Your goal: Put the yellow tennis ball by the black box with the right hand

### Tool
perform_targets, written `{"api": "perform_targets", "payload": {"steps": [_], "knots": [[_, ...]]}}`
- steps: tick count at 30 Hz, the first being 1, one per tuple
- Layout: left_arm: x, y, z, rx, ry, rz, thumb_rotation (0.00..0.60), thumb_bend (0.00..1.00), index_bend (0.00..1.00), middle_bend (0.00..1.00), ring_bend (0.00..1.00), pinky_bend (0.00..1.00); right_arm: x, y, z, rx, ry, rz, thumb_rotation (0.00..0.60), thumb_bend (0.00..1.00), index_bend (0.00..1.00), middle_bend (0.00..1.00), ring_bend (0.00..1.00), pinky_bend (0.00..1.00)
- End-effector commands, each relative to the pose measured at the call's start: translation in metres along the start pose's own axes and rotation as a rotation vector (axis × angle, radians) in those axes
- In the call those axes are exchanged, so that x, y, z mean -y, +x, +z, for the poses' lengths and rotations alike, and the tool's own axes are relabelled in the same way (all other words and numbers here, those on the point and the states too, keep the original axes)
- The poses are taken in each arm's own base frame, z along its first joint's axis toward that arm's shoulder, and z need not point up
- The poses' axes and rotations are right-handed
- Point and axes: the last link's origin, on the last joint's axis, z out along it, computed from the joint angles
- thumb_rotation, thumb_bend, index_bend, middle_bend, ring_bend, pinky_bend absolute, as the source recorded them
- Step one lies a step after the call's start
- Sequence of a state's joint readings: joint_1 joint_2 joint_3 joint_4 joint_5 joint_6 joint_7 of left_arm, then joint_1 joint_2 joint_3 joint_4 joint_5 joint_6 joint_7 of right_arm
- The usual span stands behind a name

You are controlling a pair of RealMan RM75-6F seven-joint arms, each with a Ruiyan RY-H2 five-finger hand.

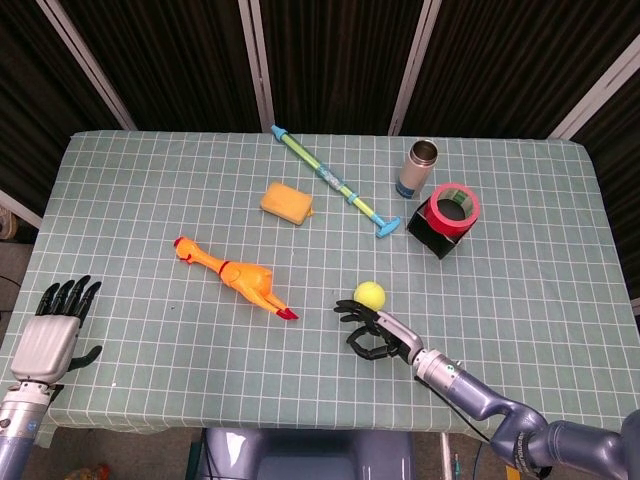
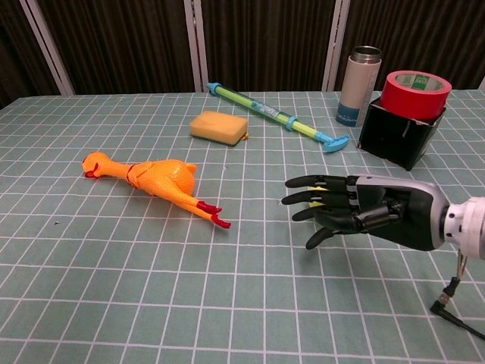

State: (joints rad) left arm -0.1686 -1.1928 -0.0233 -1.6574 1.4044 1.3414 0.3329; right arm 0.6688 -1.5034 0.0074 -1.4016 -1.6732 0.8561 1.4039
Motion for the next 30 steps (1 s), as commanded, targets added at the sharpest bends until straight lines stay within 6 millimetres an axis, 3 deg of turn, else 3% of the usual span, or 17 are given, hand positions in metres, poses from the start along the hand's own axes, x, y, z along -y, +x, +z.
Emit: {"api": "perform_targets", "payload": {"steps": [1, 14, 19, 30], "knots": [[0.0, -0.001, 0.001, 0.006, 0.003, 0.002, 0.6, 0.17, 0.0, 0.0, 0.0, 0.01, -0.003, 0.002, 0.005, 0.008, -0.003, 0.006, 0.6, 0.52, 0.09, 0.13, 0.15, 0.31], [-0.001, -0.004, 0.005, 0.03, 0.009, 0.002, 0.6, 0.17, 0.0, 0.0, 0.0, 0.01, -0.003, 0.013, 0.013, -0.012, 0.02, 0.059, 0.6, 0.52, 0.08, 0.11, 0.14, 0.31], [0.0, -0.004, 0.005, 0.021, 0.016, 0.016, 0.6, 0.17, 0.0, 0.0, 0.0, 0.01, -0.003, 0.021, 0.016, -0.031, 0.025, 0.035, 0.6, 0.53, 0.02, 0.06, 0.14, 0.29], [-0.001, -0.005, 0.006, 0.025, 0.02, 0.017, 0.6, 0.17, 0.0, 0.0, 0.0, 0.01, -0.006, 0.04, 0.015, -0.063, 0.005, 0.021, 0.6, 0.53, 0.01, 0.06, 0.14, 0.25]]}}
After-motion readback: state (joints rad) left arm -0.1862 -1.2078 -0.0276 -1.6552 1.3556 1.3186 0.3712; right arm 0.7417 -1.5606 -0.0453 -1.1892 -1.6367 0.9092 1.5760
